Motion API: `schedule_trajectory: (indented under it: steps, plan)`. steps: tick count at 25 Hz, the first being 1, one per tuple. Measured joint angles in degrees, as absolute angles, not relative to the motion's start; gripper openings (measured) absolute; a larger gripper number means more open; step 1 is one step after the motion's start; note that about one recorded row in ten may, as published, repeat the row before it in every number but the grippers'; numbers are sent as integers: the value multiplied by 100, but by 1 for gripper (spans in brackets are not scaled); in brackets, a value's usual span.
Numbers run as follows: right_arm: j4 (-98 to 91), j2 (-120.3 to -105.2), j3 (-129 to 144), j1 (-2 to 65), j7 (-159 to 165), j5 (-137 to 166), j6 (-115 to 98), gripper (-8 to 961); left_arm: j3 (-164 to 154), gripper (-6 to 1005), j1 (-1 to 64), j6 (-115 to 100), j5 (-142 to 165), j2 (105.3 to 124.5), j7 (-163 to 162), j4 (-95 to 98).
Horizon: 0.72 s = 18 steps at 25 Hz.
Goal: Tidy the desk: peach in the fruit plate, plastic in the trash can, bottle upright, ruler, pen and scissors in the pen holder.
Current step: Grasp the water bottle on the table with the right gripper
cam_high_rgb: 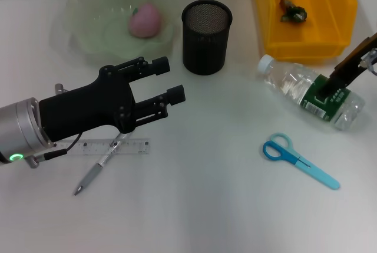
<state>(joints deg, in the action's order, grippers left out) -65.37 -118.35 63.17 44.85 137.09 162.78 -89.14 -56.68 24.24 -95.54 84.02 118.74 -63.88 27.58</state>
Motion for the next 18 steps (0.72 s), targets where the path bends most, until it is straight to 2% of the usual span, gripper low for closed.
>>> schedule_trajectory:
  steps: [18]
  plan:
    - [-5792, -11877, 6337, 4679, 13704, 16305, -8238, 779, -5669, 661, 2427, -9551, 8402, 11874, -6328, 2760]
